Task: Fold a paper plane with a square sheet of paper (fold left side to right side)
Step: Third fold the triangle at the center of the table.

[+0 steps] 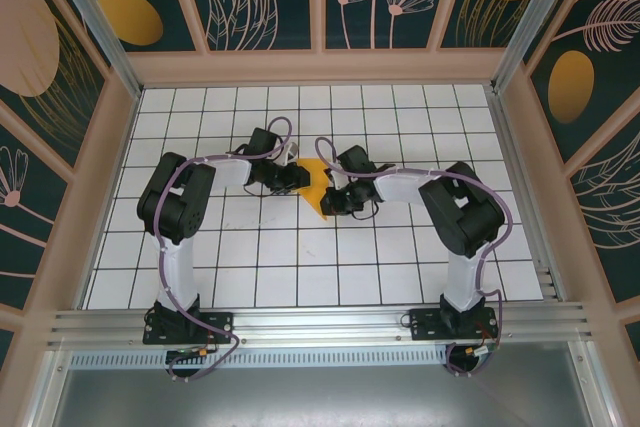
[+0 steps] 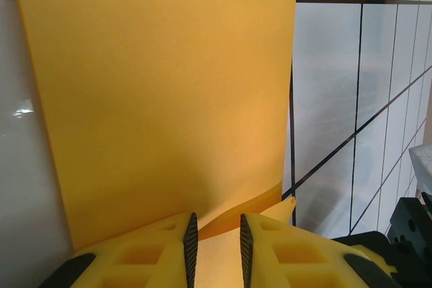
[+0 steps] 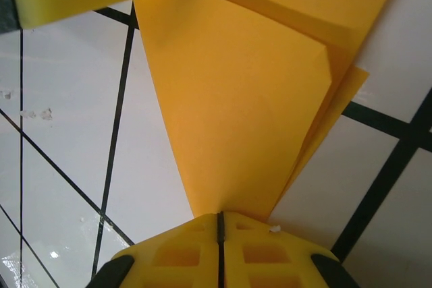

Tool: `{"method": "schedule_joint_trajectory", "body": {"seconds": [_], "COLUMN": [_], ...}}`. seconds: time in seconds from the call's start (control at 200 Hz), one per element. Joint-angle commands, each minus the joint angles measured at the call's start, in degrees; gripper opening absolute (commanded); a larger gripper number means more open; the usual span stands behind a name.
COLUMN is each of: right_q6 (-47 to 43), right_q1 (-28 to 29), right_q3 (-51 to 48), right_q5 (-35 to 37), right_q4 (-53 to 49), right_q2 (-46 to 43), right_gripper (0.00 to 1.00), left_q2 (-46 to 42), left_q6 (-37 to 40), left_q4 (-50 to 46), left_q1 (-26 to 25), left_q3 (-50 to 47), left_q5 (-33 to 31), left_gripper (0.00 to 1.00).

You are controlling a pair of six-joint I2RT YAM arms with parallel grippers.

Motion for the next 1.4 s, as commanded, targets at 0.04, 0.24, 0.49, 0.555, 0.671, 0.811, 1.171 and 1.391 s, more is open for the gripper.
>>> {"method": "schedule_joint_trajectory", "body": {"seconds": [0.04,0.24,0.49,0.555,0.671,0.811,1.171,1.391], "right_q6": [0.3,0.9,0.9,1.1,1.3,1.3,1.5,1.4], "right_q1": [1.3,1.3,1.3,1.3,1.4,1.4,1.8,2.0], "right_q3": [-1.7,-1.4,-1.4,-1.4,-1.5,-1.7,-1.8,-2.0], "right_q5": [5.1,7.4,9.3,9.3,9.5,9.2,10.3,11.3], "right_q4": [-6.5,-7.7,-8.1,-8.1,-8.0,-7.7,-8.4,-9.1], "right_q2": [2.3,3.1,3.3,3.3,3.2,3.0,3.2,3.4], "right_gripper": [0.1,0.1,0.1,0.1,0.1,0.07,0.05,0.05], "left_q2": [-2.6,-9.8,-12.9,-12.3,-10.6,-9.3,-5.5,-3.2], "left_q6": [1.4,1.0,-1.6,-3.1,-4.8,-4.9,-6.3,-6.1], "left_q4": [-3.4,-4.9,-3.0,-0.6,1.6,2.0,4.5,3.1], "left_q1": [-0.2,-0.3,-4.1,-5.2,-5.8,-6.0,-6.4,-6.3], "left_q3": [0.3,-2.5,-8.0,-8.9,-9.3,-8.9,-8.4,-6.8], "left_q5": [-5.2,-5.9,-4.6,-3.8,-3.4,-2.7,-2.6,-7.2], "left_gripper": [0.33,0.3,0.27,0.26,0.22,0.2,0.18,0.16]}}
